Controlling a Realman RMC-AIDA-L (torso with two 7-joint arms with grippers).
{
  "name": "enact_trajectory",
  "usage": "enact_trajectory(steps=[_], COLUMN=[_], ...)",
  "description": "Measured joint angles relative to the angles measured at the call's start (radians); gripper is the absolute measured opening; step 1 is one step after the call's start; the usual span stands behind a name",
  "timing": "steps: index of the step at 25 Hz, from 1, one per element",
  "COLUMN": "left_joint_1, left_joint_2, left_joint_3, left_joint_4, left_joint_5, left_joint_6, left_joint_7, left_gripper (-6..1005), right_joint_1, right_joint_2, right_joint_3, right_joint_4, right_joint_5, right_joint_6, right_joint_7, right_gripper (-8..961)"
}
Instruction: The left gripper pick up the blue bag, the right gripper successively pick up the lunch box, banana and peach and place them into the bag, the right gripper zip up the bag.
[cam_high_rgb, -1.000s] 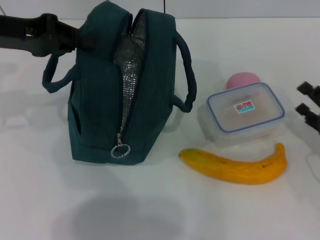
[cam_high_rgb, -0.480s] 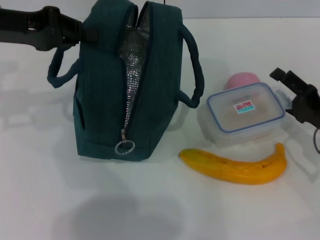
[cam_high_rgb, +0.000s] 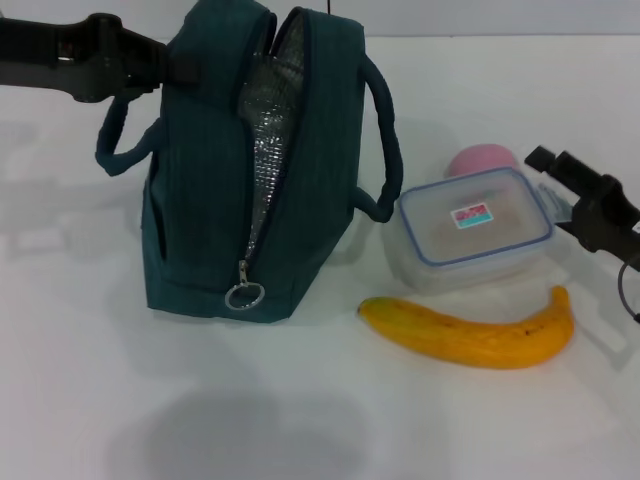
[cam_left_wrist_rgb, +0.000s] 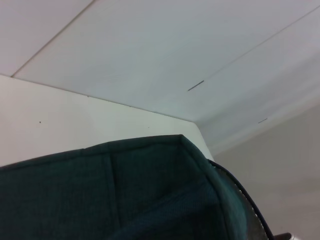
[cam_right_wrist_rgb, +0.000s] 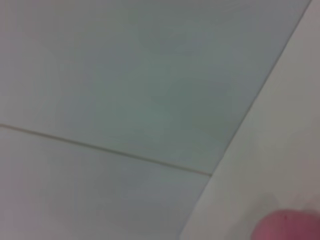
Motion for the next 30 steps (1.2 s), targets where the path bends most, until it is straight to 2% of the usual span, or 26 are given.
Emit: enact_trajectory(steps=[7, 10, 15, 21, 30], left_joint_1=[0.001, 0.001, 0.001, 0.005, 0.007], left_joint_2=[-0.001, -0.001, -0.001, -0.001, -0.003], left_joint_3=[0.000, 0.001, 0.002, 0.002, 0.001], left_joint_4=[0.000, 0.000, 0.000, 0.000, 0.000], left_joint_5=[0.001, 0.001, 0.001, 0.002, 0.003], left_joint_6=[0.000, 0.001, 0.001, 0.002, 0.003], left_joint_7=[0.005, 0.010, 0.017, 0.020, 0.024], left_gripper=[37, 38, 38, 39, 40], right_joint_1=[0.006, 0.008, 0.006, -0.003, -0.018], right_joint_2=[-0.004, -0.003, 0.000, 0.001, 0.001], right_joint_3=[-0.030, -0.035, -0.036, -0.036, -0.029], right_joint_4=[-0.001, -0.002, -0.002, -0.012, -0.018], right_joint_5=[0.000, 0.000, 0.000, 0.000, 0.017], right_joint_6=[0.000, 0.000, -0.001, -0.013, -0.080], right_joint_7=[0.000, -0.003, -0.004, -0.007, -0.019], right_gripper=[769, 541, 291, 101, 83])
